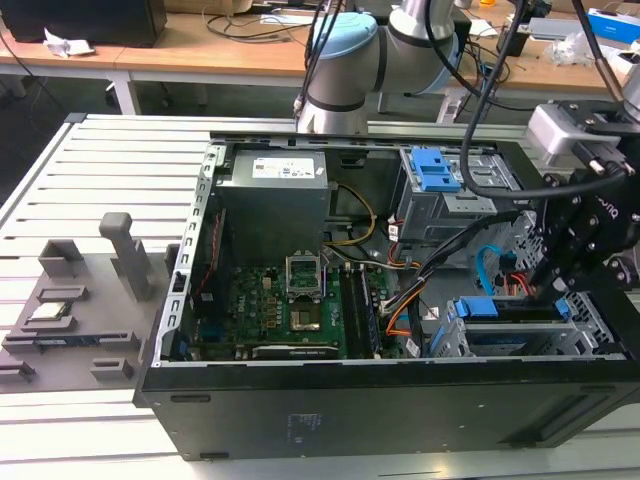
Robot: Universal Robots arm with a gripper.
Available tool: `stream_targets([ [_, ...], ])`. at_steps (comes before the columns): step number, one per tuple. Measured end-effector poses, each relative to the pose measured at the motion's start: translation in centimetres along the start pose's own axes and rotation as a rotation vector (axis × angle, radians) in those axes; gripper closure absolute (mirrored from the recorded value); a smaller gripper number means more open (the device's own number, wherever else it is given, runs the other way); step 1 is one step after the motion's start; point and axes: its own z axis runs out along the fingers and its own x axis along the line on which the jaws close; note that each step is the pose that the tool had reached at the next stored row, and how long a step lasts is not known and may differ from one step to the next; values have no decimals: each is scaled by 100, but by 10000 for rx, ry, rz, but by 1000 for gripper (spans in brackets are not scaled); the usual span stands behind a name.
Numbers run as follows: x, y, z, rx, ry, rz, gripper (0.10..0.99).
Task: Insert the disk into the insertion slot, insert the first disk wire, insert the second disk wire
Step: 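Insert the first disk wire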
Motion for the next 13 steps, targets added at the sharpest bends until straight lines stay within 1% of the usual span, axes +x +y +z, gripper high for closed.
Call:
stream_targets([
  [3,-48,4,-85,0,2,1,839],
  [4,-53,5,-101,0,2,1,859],
  [6,-54,6,-129,0,1,1,980],
  [9,-54,7,-144,0,0,1,980],
  [13,-54,7,-146,-1,1,1,980],
])
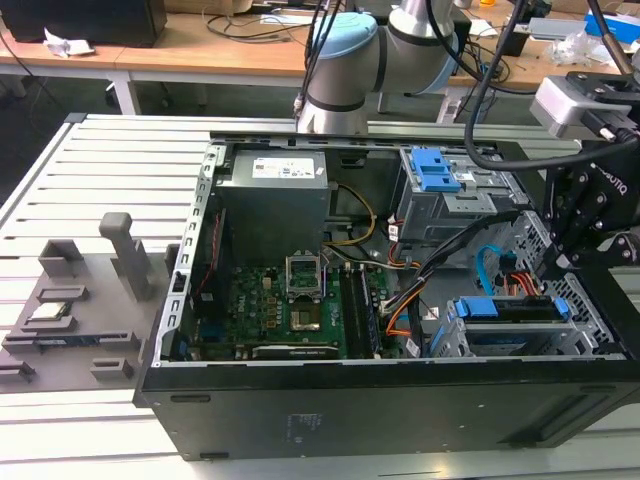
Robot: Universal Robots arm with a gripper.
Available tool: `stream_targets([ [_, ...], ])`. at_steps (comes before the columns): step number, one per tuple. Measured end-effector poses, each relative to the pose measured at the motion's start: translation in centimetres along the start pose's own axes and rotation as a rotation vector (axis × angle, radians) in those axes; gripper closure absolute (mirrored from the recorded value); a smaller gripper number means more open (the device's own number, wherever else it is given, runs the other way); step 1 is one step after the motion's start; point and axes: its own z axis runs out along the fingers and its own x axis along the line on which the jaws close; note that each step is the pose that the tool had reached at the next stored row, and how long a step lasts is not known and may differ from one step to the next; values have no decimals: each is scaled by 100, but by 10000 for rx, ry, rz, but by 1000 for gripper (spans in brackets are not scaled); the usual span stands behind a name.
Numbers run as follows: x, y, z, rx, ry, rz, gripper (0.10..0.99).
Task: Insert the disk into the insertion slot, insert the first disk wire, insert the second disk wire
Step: 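Insert the first disk wire, then insert the second disk wire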
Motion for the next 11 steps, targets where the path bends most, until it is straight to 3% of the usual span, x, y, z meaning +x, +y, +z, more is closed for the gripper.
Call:
stream_targets([
  [6,0,0,-1,0,0,0,973],
  [9,0,0,-1,0,0,0,784],
  [11,0,0,-2,0,0,0,784],
])
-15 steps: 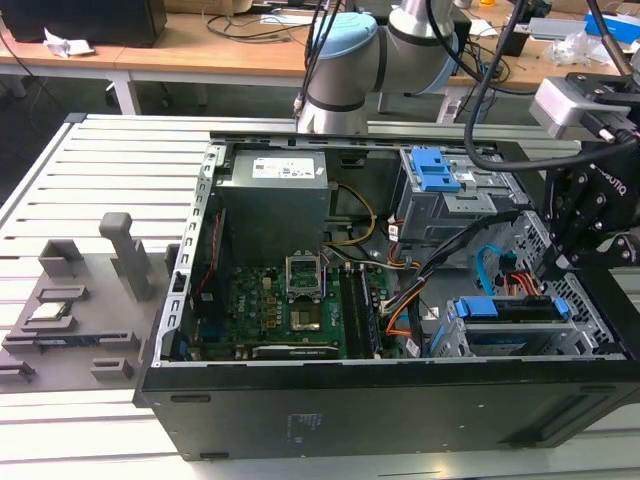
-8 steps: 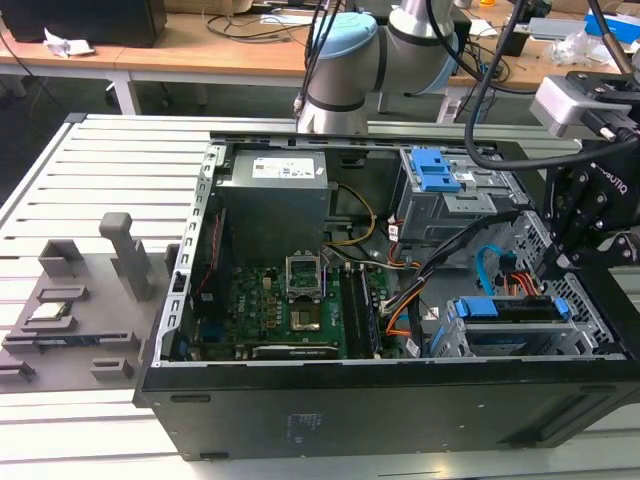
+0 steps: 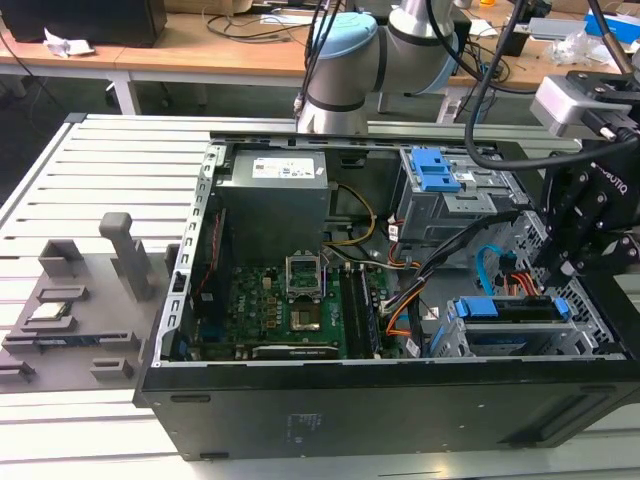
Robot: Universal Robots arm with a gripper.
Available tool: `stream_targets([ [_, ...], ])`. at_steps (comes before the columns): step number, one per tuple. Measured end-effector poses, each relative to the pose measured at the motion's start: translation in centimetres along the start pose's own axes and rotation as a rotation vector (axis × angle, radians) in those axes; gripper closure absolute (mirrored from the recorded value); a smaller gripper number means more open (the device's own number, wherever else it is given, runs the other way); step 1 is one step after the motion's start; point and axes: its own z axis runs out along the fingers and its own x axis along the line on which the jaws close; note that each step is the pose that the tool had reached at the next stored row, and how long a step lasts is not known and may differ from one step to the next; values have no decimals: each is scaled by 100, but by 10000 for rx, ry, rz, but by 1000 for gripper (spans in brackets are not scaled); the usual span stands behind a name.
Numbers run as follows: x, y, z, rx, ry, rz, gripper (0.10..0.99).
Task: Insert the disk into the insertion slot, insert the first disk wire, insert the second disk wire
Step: 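Insert the second disk wire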
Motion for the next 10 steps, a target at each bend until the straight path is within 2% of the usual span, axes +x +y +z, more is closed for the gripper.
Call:
stream_targets([
  [3,-29,4,2,0,1,-1,784],
  [5,-91,16,-1,3,7,1,784],
  [6,-98,20,-59,11,11,0,784],
  [8,-98,37,-77,15,7,3,784],
  [9,-97,65,-77,15,11,1,784],
  [10,-98,125,-75,15,10,2,784],
])
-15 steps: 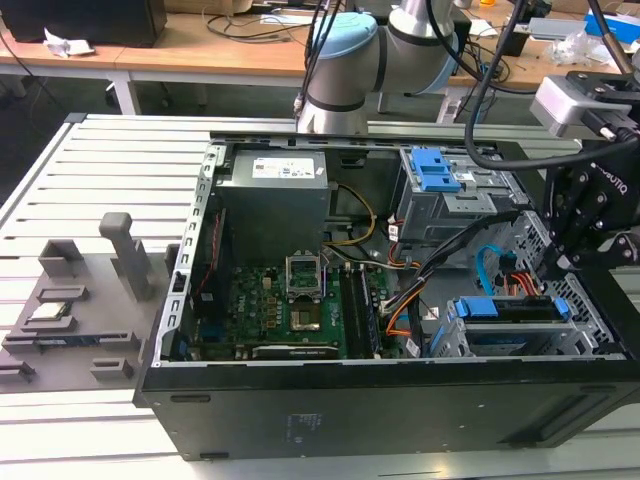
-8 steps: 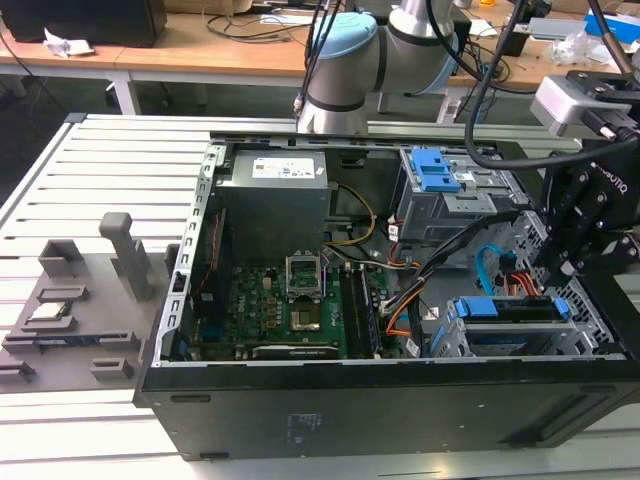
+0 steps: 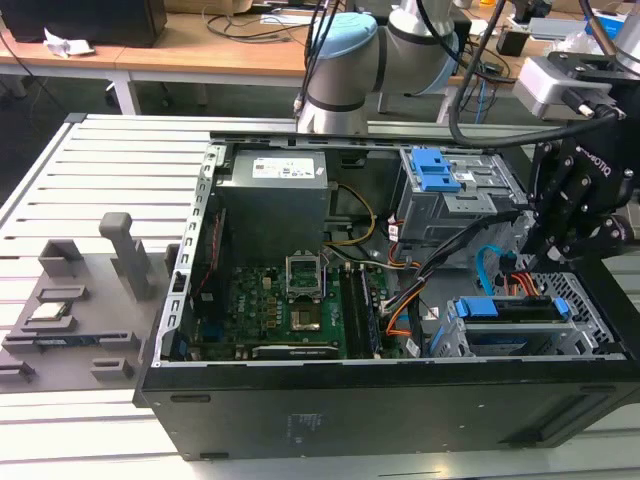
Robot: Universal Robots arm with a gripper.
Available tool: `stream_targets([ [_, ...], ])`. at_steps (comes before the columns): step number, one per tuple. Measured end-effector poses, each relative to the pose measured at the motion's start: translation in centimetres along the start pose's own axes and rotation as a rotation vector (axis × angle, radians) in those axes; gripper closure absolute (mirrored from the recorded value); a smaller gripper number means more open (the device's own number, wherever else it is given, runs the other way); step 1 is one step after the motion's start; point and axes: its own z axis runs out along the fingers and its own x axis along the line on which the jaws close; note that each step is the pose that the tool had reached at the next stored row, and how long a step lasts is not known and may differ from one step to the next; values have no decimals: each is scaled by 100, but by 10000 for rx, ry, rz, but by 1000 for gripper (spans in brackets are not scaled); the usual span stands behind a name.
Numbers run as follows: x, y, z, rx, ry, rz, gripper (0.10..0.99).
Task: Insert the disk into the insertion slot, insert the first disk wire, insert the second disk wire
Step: 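Insert the second disk wire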
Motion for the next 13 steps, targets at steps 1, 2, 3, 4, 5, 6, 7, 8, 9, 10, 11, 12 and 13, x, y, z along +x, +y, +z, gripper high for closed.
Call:
stream_targets([
  [1,-8,34,1,0,0,0,784],
  [2,-10,60,2,0,0,-2,784],
  [3,-10,80,2,2,1,-2,784],
  [4,-8,121,4,5,1,-1,784],
  [5,-8,143,5,6,1,0,784],
  [6,-9,168,6,8,1,0,784],
  [7,-8,232,13,8,1,-2,784],
  [8,-8,259,17,8,2,-1,784],
  [9,-7,286,22,8,1,0,784],
  [10,-6,314,36,8,0,1,784],
  [11,-7,320,45,8,1,0,784],
  [12,-7,322,46,8,3,-1,784],
  [13,-7,322,46,9,7,-1,784],
])
